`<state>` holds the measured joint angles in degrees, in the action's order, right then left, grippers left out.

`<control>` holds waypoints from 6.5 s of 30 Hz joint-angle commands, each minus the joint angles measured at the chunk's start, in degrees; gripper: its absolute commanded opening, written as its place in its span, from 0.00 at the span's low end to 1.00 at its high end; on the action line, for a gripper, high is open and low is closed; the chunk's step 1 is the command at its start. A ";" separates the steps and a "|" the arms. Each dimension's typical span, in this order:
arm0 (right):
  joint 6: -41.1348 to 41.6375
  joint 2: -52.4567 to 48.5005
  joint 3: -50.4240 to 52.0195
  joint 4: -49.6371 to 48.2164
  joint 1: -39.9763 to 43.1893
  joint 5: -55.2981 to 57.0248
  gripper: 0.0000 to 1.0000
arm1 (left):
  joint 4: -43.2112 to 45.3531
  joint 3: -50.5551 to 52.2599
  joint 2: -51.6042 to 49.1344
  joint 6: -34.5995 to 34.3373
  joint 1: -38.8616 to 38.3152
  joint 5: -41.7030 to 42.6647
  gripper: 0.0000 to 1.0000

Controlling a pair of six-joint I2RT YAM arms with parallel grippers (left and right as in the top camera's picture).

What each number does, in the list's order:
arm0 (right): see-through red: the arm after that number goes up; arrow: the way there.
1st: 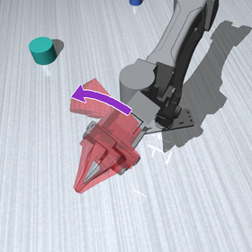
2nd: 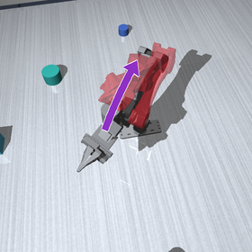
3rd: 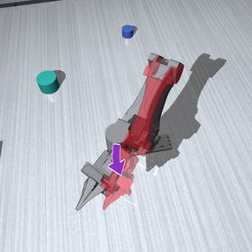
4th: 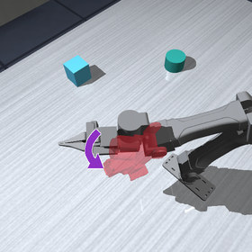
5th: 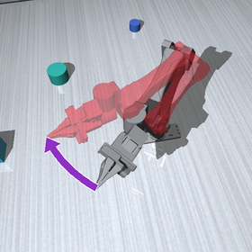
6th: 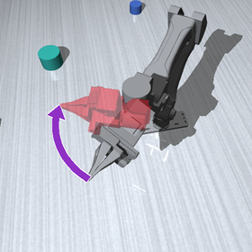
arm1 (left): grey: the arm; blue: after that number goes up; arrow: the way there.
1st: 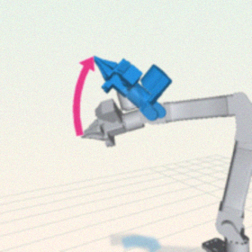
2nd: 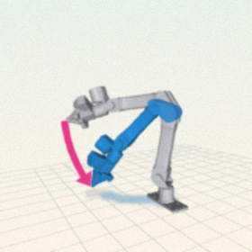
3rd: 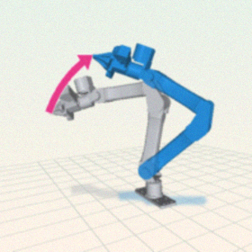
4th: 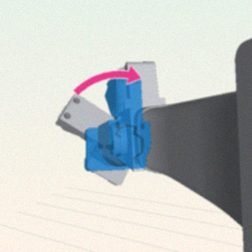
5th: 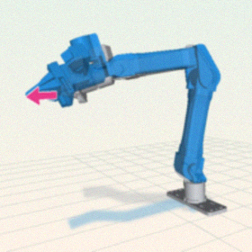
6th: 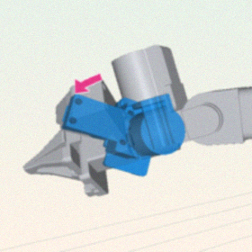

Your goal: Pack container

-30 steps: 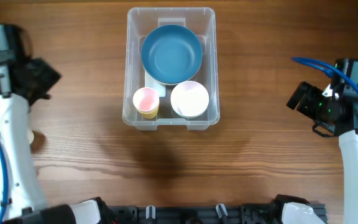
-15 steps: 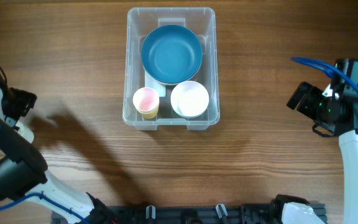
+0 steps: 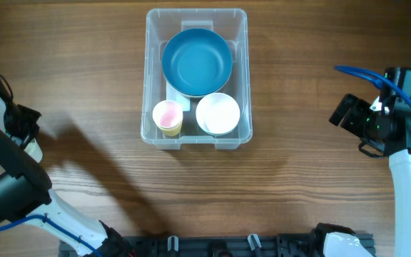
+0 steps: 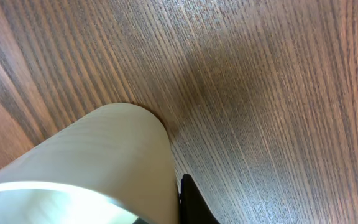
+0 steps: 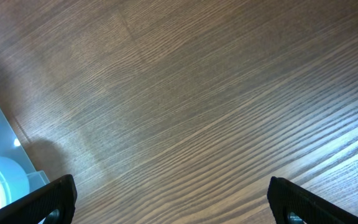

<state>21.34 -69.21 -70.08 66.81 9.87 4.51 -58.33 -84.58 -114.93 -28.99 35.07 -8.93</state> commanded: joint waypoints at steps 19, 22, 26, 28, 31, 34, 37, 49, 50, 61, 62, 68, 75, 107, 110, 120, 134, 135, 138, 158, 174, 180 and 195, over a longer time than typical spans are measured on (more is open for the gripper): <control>-0.35 0.04 0.09 -0.09 0.17 -0.57 1.00 | -5.90 -9.18 25.03 -4.74 -60.06 2.23 0.04; -0.37 0.04 0.09 0.07 0.17 -0.55 1.00 | -7.93 -9.18 19.87 -4.74 -61.66 2.45 0.04; -0.39 0.04 0.09 0.04 0.17 -0.55 1.00 | -9.94 -9.18 16.90 -4.76 -61.64 2.45 0.04; -0.37 0.04 0.09 0.04 0.17 -0.55 1.00 | -10.32 -9.18 16.48 -4.74 -61.66 2.89 0.04; -0.37 0.04 0.09 0.07 0.17 -0.55 1.00 | -10.32 -9.18 16.06 -4.74 -61.66 4.61 0.04; -0.39 0.04 0.09 0.07 0.17 -0.55 1.00 | -10.34 -9.18 15.72 -4.74 -61.66 6.36 0.04; -0.39 0.04 0.09 0.09 0.17 -0.55 1.00 | -10.97 -9.18 15.56 -4.72 -61.66 6.51 0.07; -3.39 0.04 0.09 -2.54 -1.92 -2.89 1.00 | -9.88 -9.20 17.57 -3.80 -55.58 1.77 0.51; -3.69 -0.39 0.09 -5.22 -3.89 -2.91 1.00 | -7.58 -9.20 18.40 -1.66 -51.10 1.79 0.61; -6.49 -19.58 -0.02 -32.68 -13.46 1.90 1.00 | 5.55 -9.18 18.38 3.74 -31.36 1.77 1.00; -7.34 -20.65 -0.02 -36.13 -13.40 2.12 1.00 | 5.55 -9.18 18.38 3.74 -30.53 1.77 1.00; -11.50 -20.11 -0.02 -39.34 -13.33 2.14 1.00 | 3.80 -9.18 18.40 6.95 -29.31 2.67 1.00; -6.10 -6.47 -0.02 -30.12 -13.33 3.30 1.00 | -2.67 -9.03 25.33 11.17 -29.33 5.44 1.00; 1.31 46.27 31.10 -23.02 -13.35 5.60 1.00 | 12.41 44.98 93.79 7.74 -29.33 11.26 1.00; 1.18 46.27 31.12 -21.38 -13.33 7.04 1.00 | 10.43 44.98 93.79 7.74 -29.31 11.26 1.00; -14.14 58.90 39.74 -30.25 -13.35 -4.59 1.00 | 5.92 44.98 93.79 7.74 -29.33 11.26 1.00; -19.69 69.02 69.61 -79.52 -13.35 -10.47 1.00 | 5.92 44.98 93.79 7.76 -29.33 11.26 1.00; -19.69 69.02 69.79 -77.33 -13.40 -9.62 1.00 | 5.90 44.98 93.79 7.74 -29.33 11.26 1.00; -19.82 69.02 69.79 -73.09 -13.40 -6.91 1.00 | 5.92 44.98 93.79 7.74 -29.33 11.26 1.00; -19.78 67.87 69.77 -66.93 -13.40 -7.13 1.00 | 5.92 44.98 93.79 7.74 -29.31 11.26 1.00; -19.78 67.87 69.77 -66.93 -13.40 -7.13 1.00 | 29.38 70.47 114.77 13.40 -35.41 9.62 1.00; -19.78 67.87 69.77 -66.93 -13.40 -7.13 1.00 | 57.31 83.23 114.77 28.00 -35.91 13.05 1.00; -19.78 67.87 69.77 -66.93 -13.40 -7.13 1.00 | 54.36 84.26 114.66 29.40 -36.83 13.84 1.00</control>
<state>2.02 -1.30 -0.36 0.03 -3.40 -3.77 -3.86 -0.69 -0.73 0.78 -1.50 3.60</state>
